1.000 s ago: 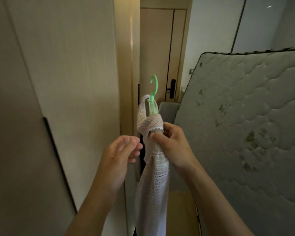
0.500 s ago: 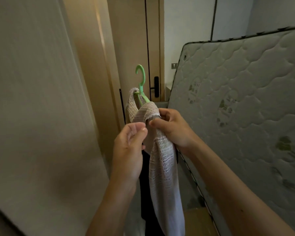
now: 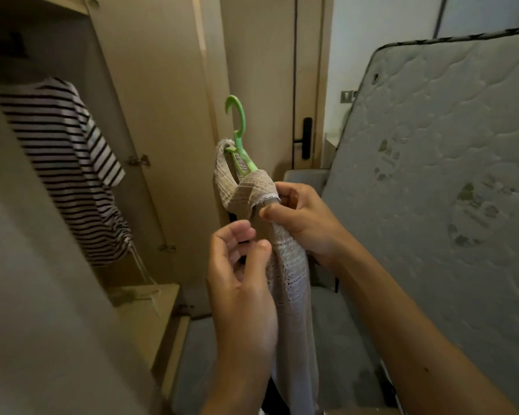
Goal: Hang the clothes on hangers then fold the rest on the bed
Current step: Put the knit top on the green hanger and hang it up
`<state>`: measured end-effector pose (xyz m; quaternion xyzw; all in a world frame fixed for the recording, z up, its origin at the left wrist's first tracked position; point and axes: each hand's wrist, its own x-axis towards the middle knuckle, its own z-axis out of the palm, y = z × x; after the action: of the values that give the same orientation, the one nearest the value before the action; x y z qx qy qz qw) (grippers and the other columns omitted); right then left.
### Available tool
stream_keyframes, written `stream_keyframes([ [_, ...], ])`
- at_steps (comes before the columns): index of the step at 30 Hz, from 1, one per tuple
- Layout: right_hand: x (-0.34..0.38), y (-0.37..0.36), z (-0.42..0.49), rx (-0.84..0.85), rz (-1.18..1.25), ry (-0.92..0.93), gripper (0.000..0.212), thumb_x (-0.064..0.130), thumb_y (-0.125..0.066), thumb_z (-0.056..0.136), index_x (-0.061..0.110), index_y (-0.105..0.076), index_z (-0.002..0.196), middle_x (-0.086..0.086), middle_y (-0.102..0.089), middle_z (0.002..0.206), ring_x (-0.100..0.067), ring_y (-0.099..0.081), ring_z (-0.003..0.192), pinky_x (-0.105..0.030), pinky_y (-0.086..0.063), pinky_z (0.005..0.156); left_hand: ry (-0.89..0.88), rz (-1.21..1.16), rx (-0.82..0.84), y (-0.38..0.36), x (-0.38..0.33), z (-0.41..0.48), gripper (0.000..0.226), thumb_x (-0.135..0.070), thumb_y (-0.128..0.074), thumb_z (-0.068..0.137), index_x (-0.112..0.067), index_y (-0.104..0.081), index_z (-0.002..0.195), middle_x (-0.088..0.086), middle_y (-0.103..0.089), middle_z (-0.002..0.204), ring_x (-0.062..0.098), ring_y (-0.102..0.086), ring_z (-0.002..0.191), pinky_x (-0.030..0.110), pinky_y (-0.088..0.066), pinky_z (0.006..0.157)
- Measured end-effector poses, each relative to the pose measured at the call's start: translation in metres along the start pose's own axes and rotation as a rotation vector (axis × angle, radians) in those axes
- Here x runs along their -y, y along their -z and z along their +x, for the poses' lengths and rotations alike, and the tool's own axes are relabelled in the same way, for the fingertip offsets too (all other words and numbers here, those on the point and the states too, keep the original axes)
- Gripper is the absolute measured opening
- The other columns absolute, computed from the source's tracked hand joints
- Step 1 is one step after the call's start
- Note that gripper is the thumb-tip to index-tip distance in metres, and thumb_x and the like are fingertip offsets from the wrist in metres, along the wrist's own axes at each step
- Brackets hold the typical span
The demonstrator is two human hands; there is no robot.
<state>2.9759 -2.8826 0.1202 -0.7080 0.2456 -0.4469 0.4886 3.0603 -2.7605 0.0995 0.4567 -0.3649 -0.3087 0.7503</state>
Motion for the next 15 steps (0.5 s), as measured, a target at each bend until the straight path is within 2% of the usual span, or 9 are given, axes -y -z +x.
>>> stream_keyframes([
  [2, -0.015, 0.002, 0.027, 0.047, 0.026, 0.009, 0.022, 0.000, -0.062, 0.090, -0.010, -0.064, 0.110, -0.024, -0.065, 0.089, -0.025, -0.057, 0.079, -0.034, -0.045, 0.068, -0.010, 0.003, -0.056, -0.007, 0.015, 0.014, 0.020, -0.012, -0.069, 0.090, -0.026, -0.064, 0.104, -0.008, -0.066, 0.099, -0.001, -0.062, 0.093, 0.012, -0.047, 0.076],
  [4, -0.031, 0.003, 0.063, 0.124, 0.047, 0.020, 0.027, 0.004, -0.063, 0.087, -0.011, -0.063, 0.109, -0.033, -0.063, 0.093, -0.027, -0.057, 0.081, -0.039, -0.044, 0.072, -0.005, 0.041, -0.143, -0.014, 0.029, 0.034, 0.026, -0.024, -0.067, 0.076, -0.028, -0.065, 0.102, -0.011, -0.067, 0.093, 0.000, -0.063, 0.091, 0.016, -0.048, 0.076],
  [7, -0.046, 0.005, 0.095, 0.197, 0.057, 0.028, 0.025, 0.002, -0.062, 0.087, -0.013, -0.063, 0.107, -0.021, -0.063, 0.088, -0.026, -0.056, 0.082, -0.041, -0.041, 0.074, 0.024, 0.073, -0.230, -0.016, 0.044, 0.050, 0.030, -0.027, -0.064, 0.069, -0.026, -0.066, 0.099, -0.007, -0.069, 0.092, 0.005, -0.062, 0.089, 0.026, -0.044, 0.078],
  [9, -0.054, 0.005, 0.116, 0.261, 0.075, 0.041, 0.024, 0.000, -0.061, 0.088, -0.013, -0.062, 0.108, -0.026, -0.063, 0.089, -0.027, -0.056, 0.082, -0.041, -0.041, 0.074, 0.020, 0.087, -0.308, -0.016, 0.048, 0.066, 0.025, -0.027, -0.066, 0.074, -0.027, -0.066, 0.099, -0.005, -0.068, 0.094, 0.008, -0.062, 0.090, 0.028, -0.045, 0.079],
  [11, -0.059, 0.002, 0.134, 0.312, 0.105, 0.041, 0.030, 0.005, -0.062, 0.085, -0.013, -0.062, 0.109, -0.031, -0.064, 0.093, -0.028, -0.057, 0.083, -0.040, -0.043, 0.072, 0.000, 0.098, -0.370, -0.014, 0.049, 0.081, 0.018, -0.025, -0.069, 0.083, -0.027, -0.066, 0.100, -0.006, -0.067, 0.095, 0.007, -0.061, 0.091, 0.021, -0.046, 0.076],
  [15, -0.065, -0.006, 0.158, 0.383, 0.129, 0.047, 0.012, -0.007, -0.059, 0.091, -0.008, -0.065, 0.101, -0.009, -0.066, 0.082, -0.019, -0.061, 0.072, -0.025, -0.049, 0.062, -0.055, 0.135, -0.439, -0.008, 0.044, 0.103, 0.016, -0.011, -0.066, 0.093, -0.023, -0.064, 0.104, -0.005, -0.067, 0.100, 0.000, -0.061, 0.088, 0.014, -0.047, 0.076],
])
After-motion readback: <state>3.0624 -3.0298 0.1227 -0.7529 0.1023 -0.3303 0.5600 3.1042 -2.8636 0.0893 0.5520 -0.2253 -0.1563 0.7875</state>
